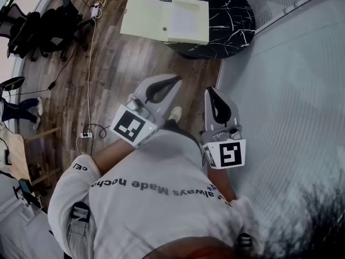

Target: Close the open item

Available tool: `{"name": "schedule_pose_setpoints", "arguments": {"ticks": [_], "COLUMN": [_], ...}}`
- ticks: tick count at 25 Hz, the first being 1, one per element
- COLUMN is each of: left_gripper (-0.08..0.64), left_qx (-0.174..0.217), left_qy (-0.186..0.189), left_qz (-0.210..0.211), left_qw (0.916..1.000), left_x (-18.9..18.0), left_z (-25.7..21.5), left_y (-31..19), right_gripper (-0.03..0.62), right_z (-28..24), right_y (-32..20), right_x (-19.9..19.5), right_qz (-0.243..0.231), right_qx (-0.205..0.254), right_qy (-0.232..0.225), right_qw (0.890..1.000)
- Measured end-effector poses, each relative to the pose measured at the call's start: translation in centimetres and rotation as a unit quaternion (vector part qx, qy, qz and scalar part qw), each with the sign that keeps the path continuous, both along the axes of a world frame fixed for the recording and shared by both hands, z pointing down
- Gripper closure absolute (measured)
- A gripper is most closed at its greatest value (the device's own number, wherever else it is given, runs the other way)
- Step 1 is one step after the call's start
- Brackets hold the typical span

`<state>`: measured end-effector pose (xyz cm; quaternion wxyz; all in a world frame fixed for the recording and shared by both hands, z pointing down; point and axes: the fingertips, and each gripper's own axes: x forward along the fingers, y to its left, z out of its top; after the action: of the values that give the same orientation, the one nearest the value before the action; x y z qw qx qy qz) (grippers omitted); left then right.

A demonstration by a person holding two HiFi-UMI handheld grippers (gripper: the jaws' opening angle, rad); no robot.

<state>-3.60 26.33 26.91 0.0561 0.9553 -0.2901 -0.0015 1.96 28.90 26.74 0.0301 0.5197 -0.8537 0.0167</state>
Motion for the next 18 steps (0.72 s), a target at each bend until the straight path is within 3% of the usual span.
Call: {"name": "schedule_pose_setpoints", "arguments": {"ticks": [7, 18], "left_gripper": [0.557, 0.557], "left_qx": [-0.018, -0.028], "left_qy": [-0.010, 0.005], "left_qz": [-0.024, -0.063], "left_qw": [0.9995, 0.9976], "left_x": [3.1, 2.3], "left_z": [1.8, 4.3], "left_y": [-4.8, -15.2], "right_gripper": [0.591, 0.591], "right_z": [1.5, 3.7], "right_y": [-5.1, -15.8], "right_x": [3.6, 2.9], "right_qz": [-0.021, -0.054], "right_qx": [-0.018, -0.034], "right_qy": [-0.003, 0.011], "right_qw": [1.000, 0.998]}}
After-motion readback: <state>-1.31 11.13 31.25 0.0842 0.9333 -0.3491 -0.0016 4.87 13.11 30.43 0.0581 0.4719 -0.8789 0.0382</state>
